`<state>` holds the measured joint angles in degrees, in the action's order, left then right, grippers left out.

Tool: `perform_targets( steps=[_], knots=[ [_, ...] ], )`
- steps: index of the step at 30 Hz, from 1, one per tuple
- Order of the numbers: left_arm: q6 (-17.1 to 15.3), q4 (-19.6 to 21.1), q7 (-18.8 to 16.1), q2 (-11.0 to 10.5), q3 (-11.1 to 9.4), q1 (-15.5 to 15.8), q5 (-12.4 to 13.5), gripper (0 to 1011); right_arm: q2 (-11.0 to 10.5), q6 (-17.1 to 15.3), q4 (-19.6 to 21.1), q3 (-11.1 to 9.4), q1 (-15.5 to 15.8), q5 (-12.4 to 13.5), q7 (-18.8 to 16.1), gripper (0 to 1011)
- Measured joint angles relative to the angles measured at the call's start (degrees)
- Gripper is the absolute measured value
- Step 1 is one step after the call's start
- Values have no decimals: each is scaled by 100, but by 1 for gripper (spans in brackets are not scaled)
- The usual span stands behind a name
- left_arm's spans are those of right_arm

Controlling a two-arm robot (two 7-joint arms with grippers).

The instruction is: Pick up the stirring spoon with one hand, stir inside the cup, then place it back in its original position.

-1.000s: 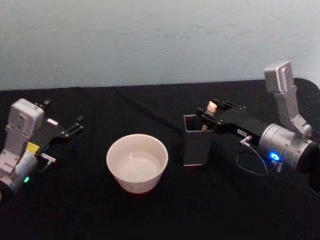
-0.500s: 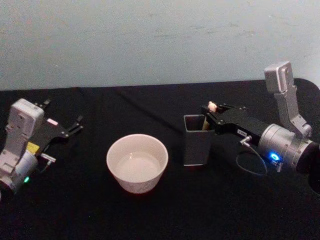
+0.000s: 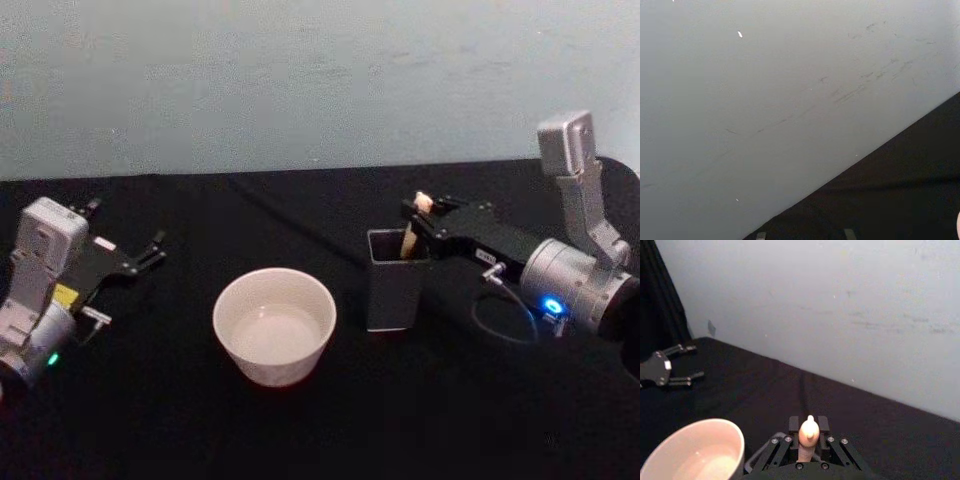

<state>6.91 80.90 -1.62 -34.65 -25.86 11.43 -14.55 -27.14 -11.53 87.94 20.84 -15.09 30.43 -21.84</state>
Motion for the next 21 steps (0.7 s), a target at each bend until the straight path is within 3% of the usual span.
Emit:
perform_targets(
  steps=[12,21],
  knots=[
    [0,0,0,0,0,0,0,1001,-162,40,505,-149,-22,168,-82,214],
    [0,0,0,0,0,0,0,1001,-256,268,884,-375,-87,403,-100,215]
  ],
)
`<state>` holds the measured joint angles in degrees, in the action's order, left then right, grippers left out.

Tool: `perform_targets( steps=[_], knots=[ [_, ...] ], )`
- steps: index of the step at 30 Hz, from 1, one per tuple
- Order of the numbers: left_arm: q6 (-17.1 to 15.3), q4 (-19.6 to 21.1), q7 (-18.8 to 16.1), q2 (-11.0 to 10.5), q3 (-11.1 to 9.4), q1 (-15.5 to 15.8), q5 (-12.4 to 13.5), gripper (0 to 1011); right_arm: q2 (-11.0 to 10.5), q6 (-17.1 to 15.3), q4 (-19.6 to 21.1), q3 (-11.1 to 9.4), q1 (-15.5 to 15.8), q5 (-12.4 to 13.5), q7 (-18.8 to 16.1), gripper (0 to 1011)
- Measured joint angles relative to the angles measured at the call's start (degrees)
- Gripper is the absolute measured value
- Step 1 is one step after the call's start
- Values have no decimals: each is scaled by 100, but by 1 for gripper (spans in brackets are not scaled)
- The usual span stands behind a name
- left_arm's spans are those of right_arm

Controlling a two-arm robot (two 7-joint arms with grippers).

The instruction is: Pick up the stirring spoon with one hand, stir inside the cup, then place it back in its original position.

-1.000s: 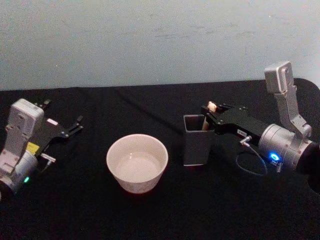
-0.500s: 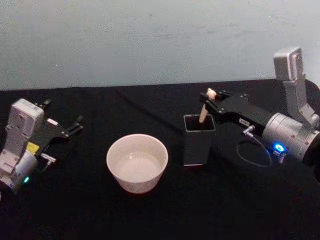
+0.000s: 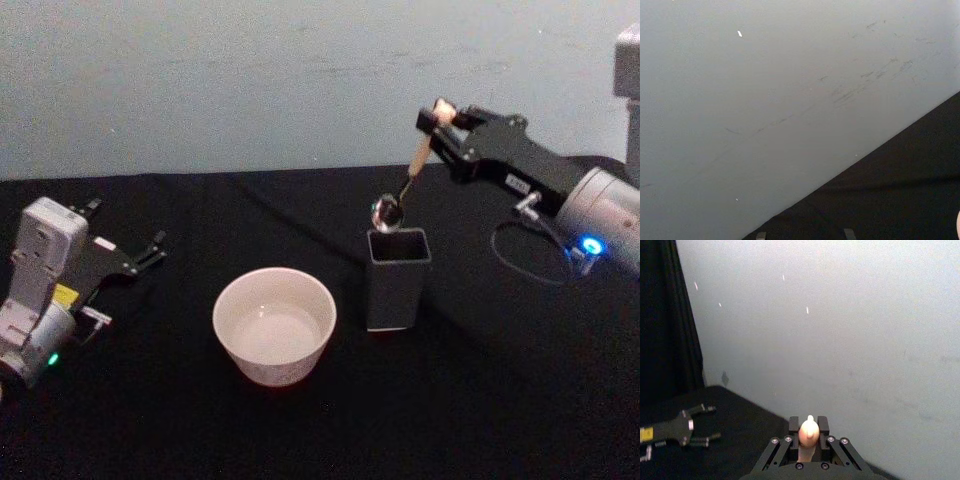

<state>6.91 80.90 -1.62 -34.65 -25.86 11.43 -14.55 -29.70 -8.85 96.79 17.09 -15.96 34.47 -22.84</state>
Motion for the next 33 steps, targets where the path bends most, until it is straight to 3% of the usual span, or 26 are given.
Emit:
perform_targets(
  steps=[8,25,29,33],
  knots=[
    [0,0,0,0,0,0,0,1001,14,171,98,36,-141,98,-65,214],
    [0,0,0,0,0,0,0,1001,217,488,-341,998,-405,-147,-691,215],
    [0,0,0,0,0,0,0,1001,236,610,-470,1159,-420,-301,-763,214],
    [0,0,0,0,0,0,0,1001,299,820,-687,1332,-441,-620,-777,214]
  ],
)
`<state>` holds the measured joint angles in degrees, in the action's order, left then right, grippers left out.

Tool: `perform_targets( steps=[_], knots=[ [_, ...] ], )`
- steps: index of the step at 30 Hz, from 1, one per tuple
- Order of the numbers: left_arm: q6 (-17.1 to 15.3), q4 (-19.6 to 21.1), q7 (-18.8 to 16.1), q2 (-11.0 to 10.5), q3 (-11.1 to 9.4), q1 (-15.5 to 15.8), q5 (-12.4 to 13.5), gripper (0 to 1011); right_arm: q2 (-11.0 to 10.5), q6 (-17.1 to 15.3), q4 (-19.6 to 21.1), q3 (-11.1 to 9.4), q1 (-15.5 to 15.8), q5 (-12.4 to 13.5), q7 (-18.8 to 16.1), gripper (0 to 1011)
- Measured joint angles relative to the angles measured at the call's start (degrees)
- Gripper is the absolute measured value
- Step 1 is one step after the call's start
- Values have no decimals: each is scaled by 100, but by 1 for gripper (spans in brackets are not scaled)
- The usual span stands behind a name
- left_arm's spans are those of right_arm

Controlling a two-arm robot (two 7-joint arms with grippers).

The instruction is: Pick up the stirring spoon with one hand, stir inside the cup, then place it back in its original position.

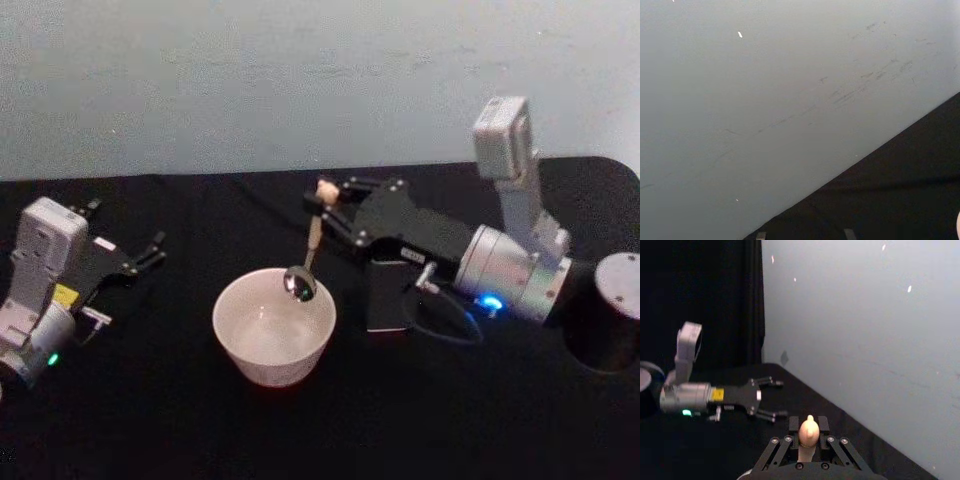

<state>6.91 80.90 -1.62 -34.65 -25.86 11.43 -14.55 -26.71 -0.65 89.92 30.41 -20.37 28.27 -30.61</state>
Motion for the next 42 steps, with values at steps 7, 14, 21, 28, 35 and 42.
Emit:
perform_targets(
  steps=[7,14,21,28,35,42],
  knots=[
    [0,0,0,0,0,0,0,1001,157,322,-362,156,-41,-384,-48,214],
    [0,0,0,0,0,0,0,1001,426,727,-793,276,-128,-657,-213,215],
    [0,0,0,0,0,0,0,1001,638,1022,-1054,329,-166,-881,-277,214],
    [0,0,0,0,0,0,0,1001,779,1220,-1256,342,-186,-1101,-274,214],
    [0,0,0,0,0,0,0,1001,842,1263,-1364,345,-191,-1283,-260,214],
    [0,0,0,0,0,0,0,1001,860,1277,-1401,270,-187,-1409,-195,214]
  ],
)
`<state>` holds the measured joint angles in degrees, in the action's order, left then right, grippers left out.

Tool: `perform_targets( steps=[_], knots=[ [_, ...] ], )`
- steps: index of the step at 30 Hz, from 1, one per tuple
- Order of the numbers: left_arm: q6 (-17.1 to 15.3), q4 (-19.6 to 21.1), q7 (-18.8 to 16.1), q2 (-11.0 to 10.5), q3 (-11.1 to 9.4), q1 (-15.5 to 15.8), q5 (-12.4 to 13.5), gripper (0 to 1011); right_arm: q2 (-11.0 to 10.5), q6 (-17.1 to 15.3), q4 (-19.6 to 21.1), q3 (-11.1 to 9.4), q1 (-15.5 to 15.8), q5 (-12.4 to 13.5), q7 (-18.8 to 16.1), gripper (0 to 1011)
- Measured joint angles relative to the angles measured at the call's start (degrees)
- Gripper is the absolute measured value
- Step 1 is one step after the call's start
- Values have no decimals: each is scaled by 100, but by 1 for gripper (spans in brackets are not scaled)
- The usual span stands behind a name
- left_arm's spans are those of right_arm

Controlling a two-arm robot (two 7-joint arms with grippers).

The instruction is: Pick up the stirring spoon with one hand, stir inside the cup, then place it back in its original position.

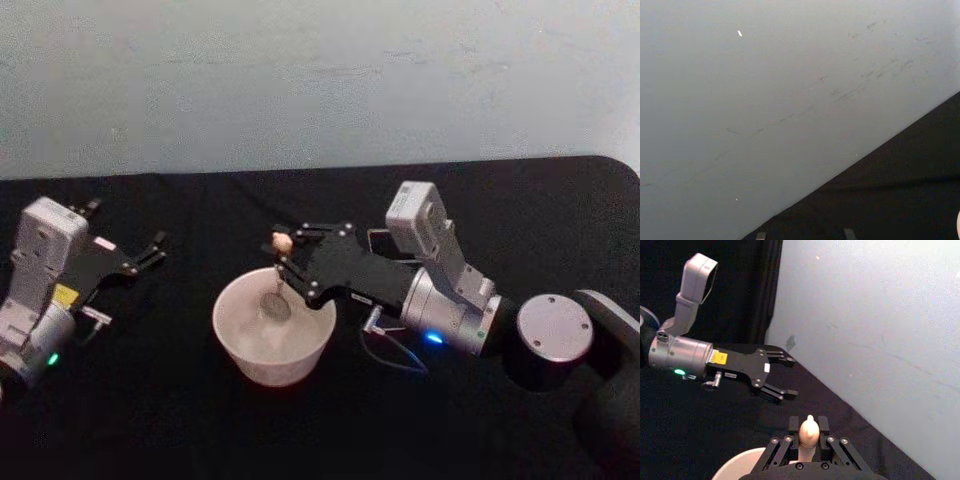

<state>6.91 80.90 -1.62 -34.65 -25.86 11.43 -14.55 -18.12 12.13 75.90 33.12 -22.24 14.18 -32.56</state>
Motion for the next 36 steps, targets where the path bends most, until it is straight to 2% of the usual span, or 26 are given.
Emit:
perform_targets(
  steps=[6,13,18,22,27,36],
  knots=[
    [0,0,0,0,0,0,0,1001,-65,0,65,-103,65,-21,23,214],
    [0,0,0,0,0,0,0,1001,-316,-87,460,-240,314,107,-83,214],
    [0,0,0,0,0,0,0,1001,-480,-194,754,-242,483,235,-231,215],
    [0,0,0,0,0,0,0,1001,-567,-236,950,-167,586,304,-343,214],
    [0,0,0,0,0,0,0,1001,-522,-255,999,-70,604,319,-354,215],
    [0,0,0,0,0,0,0,1002,-177,-235,637,23,382,180,-103,214]
  ],
)
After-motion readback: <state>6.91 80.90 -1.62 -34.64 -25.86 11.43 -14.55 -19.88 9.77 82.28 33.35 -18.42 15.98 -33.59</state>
